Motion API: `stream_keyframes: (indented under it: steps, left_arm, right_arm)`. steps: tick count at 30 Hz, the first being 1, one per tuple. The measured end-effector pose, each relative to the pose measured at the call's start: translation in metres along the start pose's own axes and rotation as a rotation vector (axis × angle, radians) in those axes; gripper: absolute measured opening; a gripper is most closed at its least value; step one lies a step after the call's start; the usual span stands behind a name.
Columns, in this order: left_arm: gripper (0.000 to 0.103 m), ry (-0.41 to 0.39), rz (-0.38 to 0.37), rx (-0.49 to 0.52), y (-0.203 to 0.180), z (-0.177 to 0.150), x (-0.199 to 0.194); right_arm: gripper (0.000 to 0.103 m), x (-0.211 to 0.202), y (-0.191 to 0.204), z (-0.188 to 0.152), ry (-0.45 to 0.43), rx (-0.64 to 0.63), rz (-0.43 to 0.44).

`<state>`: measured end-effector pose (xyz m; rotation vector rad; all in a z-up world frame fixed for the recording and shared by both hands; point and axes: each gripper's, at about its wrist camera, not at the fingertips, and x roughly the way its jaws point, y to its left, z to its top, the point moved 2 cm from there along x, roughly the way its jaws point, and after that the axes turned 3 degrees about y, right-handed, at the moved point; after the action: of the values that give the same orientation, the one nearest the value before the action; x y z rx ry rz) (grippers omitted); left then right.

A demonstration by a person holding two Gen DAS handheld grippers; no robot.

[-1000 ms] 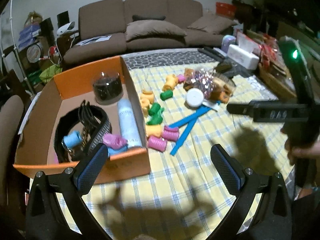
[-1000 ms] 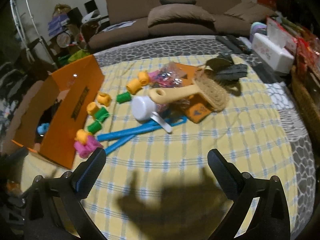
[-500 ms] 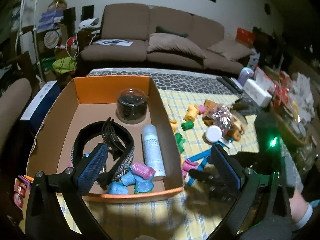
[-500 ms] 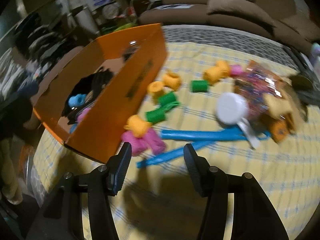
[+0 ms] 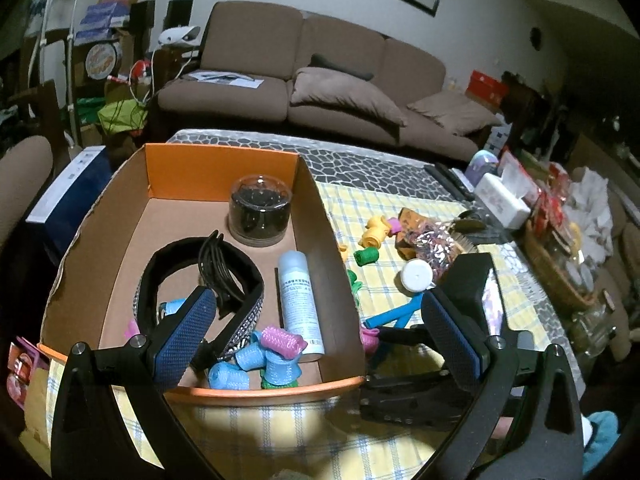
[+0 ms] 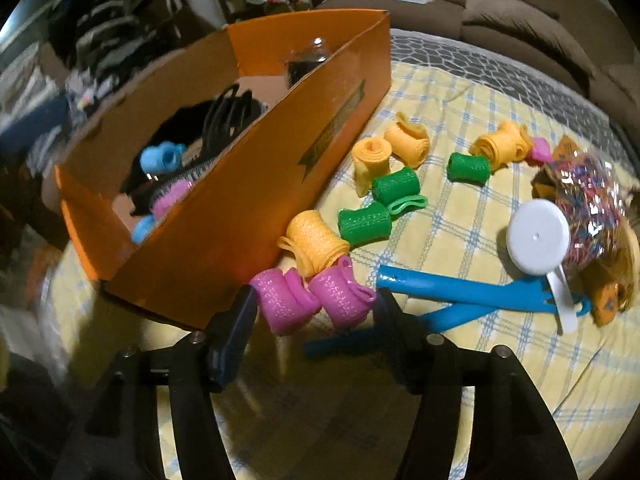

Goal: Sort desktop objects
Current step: 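Move the right gripper toward the pink hair curlers beside the box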

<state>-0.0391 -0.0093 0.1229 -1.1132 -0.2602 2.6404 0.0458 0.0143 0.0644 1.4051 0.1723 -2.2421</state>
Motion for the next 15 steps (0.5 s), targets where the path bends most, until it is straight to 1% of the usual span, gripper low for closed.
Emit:
stream_keyframes:
  steps: [6,9,12,13,14,15]
  left_arm:
    - [0.103,-0.007,-0.010,-0.009,0.0005,-0.0002,-0.0031]
    - [0.103,-0.004,-0.011,-0.009,-0.0005,-0.0001,-0.0037]
    - [0.103,-0.007,-0.014,-0.007,-0.0018,0.0007,-0.0053]
    - [0.103,-0.009,-0.014,-0.006,-0.0021,0.0013,-0.0056]
    - [0.103,-0.011,-0.016,-0.005,-0.0028,0.0013,-0.0061]
    - [0.103,-0.011,-0.017,-0.002,-0.0033,0.0014,-0.0058]
  right_arm:
    - [0.067,0.0070,0.0020,0.0013,0.001,-0.029,-0.016]
    - [0.064,0.0083,0.0039,-0.0002,0.002,-0.061,-0.031]
    - [0.058,0.0057,0.0027,-0.0004,0.009,-0.055,-0.020]
    - [0.052,0.0038,0.0012,-0.0018,0.010,-0.052,-0.019]
    - [0.018,0.0022,-0.0013,-0.0028,0.016,-0.051,-0.028]
    - [0.003,0.0006,-0.0058,-0.0035,0.024,-0.036,-0.002]
